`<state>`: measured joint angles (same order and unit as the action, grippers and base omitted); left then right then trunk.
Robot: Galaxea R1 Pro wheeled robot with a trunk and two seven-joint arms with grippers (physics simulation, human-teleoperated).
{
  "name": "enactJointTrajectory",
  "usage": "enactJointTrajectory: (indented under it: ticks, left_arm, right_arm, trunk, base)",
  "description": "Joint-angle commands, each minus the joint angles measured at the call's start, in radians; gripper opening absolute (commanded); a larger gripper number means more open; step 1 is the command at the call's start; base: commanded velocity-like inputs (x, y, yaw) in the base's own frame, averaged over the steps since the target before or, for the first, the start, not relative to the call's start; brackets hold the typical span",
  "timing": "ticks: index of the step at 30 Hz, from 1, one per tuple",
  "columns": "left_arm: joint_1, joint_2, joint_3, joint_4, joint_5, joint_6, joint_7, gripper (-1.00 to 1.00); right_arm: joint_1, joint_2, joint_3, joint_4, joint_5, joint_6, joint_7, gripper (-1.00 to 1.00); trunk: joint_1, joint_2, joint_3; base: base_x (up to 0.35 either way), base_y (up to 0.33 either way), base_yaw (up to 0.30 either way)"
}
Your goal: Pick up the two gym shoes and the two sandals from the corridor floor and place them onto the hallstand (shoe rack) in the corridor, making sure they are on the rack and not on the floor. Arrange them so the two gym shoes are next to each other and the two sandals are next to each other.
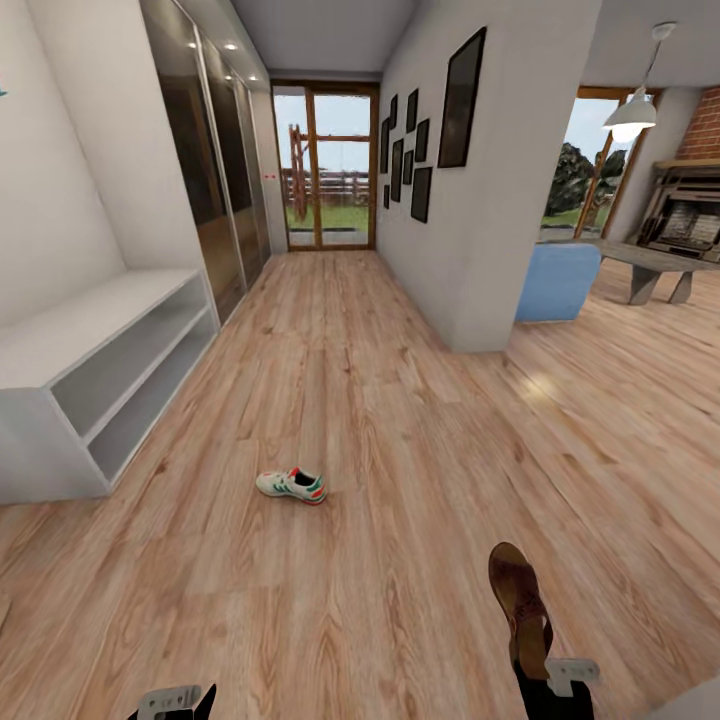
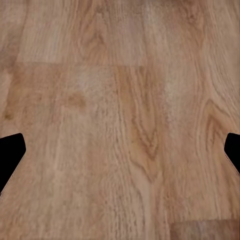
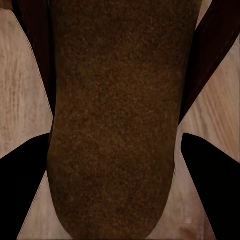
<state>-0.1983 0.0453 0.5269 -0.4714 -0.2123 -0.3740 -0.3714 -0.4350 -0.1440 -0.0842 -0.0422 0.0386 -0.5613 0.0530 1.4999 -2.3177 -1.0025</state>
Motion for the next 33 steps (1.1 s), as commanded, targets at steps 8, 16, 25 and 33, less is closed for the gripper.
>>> enactJointTrajectory:
  ticks: [8,16,25,33]
  left_arm:
    - [-0.001,-0.001,0.008,0.001,-0.01,-0.005,-0.006,1.0]
    - [-0.001,-0.001,0.008,0.002,-0.01,-0.005,-0.006,1.0]
    - [-0.001,-0.001,0.008,0.002,-0.01,-0.005,-0.006,1.0]
    - [-0.001,-0.001,0.008,0.002,-0.01,-0.005,-0.006,1.0]
  right_arm:
    - [-0.001,0.001,-0.009,0.001,0.004,-0.003,0.005,-1.0]
    - [-0.001,0.001,-0.009,0.001,0.004,-0.002,0.005,-1.0]
    - [-0.001,0.001,-0.009,0.001,0.004,-0.002,0.005,-1.0]
    - [-0.001,0.001,-0.009,0.001,0.005,-0.002,0.005,-1.0]
  trunk:
    - [0.0,0.0,-0.001]
    - [0.0,0.0,-0.001]
    - [0.0,0.0,-0.001]
    - [0.0,0.0,-0.001]
  base:
    - [0.339,0.0,0.0]
    - [0.339,0.0,0.0]
    - [0.339,0.0,0.0]
    - [0.339,0.0,0.0]
